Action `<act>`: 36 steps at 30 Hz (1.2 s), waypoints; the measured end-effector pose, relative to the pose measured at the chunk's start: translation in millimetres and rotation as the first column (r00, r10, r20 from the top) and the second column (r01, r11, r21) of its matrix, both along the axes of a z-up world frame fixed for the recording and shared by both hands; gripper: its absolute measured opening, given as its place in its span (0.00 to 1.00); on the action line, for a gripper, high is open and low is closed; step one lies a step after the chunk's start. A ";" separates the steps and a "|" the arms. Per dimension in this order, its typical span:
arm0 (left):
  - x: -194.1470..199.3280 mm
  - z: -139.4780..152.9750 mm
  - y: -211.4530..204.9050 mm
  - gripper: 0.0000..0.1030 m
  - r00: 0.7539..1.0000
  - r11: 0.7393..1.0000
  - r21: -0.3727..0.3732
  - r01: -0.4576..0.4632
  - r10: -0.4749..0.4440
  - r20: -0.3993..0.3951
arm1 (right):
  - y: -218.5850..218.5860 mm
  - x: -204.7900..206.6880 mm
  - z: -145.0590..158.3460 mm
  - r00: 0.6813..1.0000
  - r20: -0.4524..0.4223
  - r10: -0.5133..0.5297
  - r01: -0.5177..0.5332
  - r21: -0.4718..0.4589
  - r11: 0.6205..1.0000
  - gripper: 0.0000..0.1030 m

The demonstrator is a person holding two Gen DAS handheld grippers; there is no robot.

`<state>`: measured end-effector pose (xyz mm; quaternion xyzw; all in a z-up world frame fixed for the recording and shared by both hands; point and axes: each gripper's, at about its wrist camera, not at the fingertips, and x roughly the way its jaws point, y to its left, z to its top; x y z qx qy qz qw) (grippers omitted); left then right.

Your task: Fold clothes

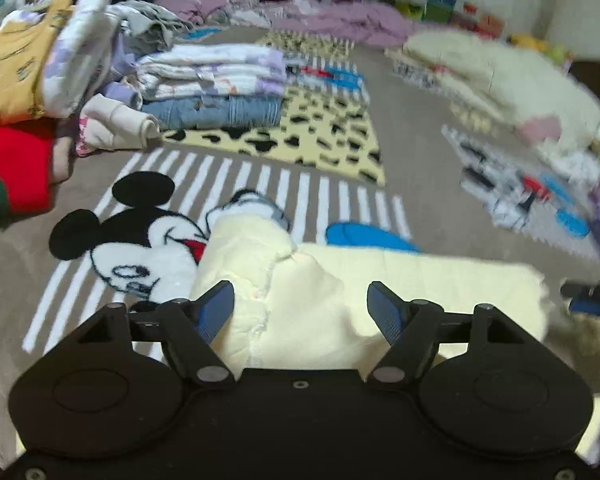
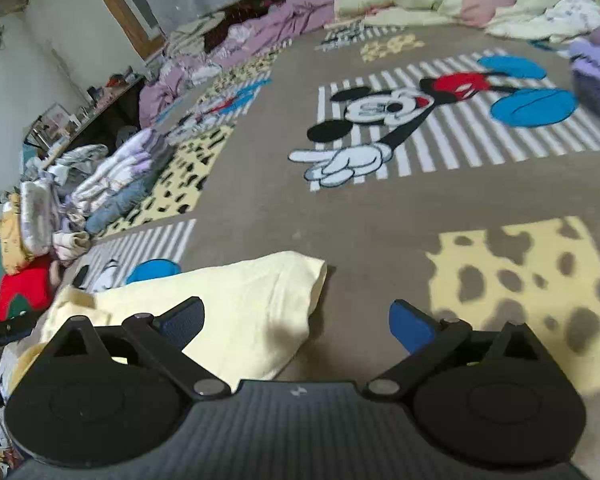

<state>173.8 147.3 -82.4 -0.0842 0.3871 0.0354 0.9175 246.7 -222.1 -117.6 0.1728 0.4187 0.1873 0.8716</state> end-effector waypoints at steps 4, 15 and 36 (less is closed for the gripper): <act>15.9 -18.5 -7.7 0.71 0.998 0.999 0.054 0.002 0.001 -0.058 | 12.8 22.5 -26.5 0.998 -0.062 0.027 -0.026 0.029 0.999 0.84; 18.6 -23.6 -6.4 0.14 0.994 0.996 0.086 0.013 -0.003 -0.110 | 35.2 13.7 -8.1 0.992 0.046 0.120 -0.123 0.054 0.991 0.29; -48.8 93.0 2.7 0.13 0.972 0.985 -0.125 0.123 -0.094 0.218 | -47.2 -9.6 24.2 1.000 0.021 -0.009 0.008 0.040 0.999 0.98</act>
